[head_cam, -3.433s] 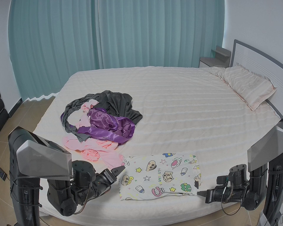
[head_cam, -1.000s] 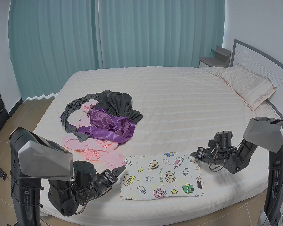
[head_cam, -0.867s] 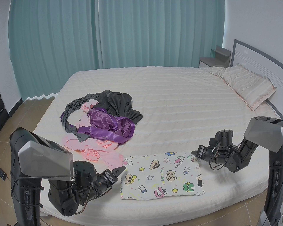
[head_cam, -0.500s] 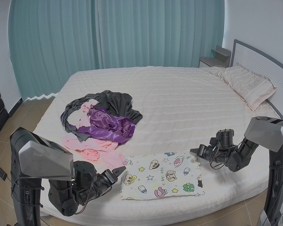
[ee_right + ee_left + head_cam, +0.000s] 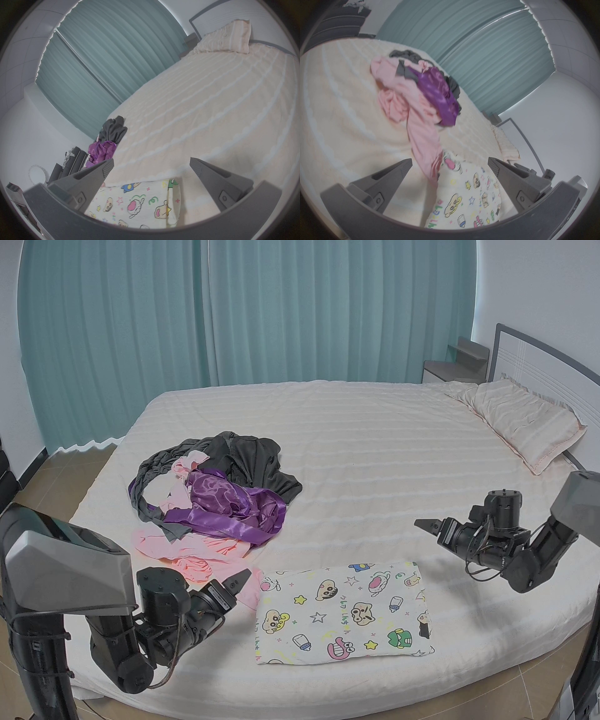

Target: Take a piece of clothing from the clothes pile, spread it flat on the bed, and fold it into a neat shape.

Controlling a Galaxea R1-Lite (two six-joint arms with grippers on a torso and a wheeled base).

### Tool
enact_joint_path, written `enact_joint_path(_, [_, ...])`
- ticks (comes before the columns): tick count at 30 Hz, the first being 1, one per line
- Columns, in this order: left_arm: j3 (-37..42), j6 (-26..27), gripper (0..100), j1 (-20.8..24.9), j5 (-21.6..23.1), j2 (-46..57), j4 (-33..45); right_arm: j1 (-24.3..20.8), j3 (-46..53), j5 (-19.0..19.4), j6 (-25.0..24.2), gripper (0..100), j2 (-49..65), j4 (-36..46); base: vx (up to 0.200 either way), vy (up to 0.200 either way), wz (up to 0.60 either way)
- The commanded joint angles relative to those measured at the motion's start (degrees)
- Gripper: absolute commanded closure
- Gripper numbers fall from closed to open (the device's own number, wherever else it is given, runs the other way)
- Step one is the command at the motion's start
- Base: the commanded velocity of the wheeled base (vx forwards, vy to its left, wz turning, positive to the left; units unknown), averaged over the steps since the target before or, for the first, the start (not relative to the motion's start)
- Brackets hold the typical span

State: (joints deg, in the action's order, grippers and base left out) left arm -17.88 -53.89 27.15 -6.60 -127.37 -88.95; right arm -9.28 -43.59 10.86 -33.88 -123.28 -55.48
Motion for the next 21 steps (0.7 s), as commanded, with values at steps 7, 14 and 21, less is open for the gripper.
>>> enact_joint_path(7, [7.1, 11.1, 0, -5.4, -2.8, 25.3, -1.0, 2.5, 19.1, -0.8, 2.0, 0, 30.2, 0.1, 0.000, 0.000, 0.00])
enact_joint_path(14, [13.1, 17.4, 0, -5.6, -4.7, 39.6, -0.6, 2.6, 29.4, -2.9, 7.4, 0, 43.2, 0.3, 0.000, 0.000, 0.00])
enact_joint_path(21, [17.8, 27.4, 0, -5.4, -10.0, 54.0, 1.7, 2.8, 38.4, -7.3, 14.7, 0, 58.6, 0.9, 0.000, 0.000, 0.00])
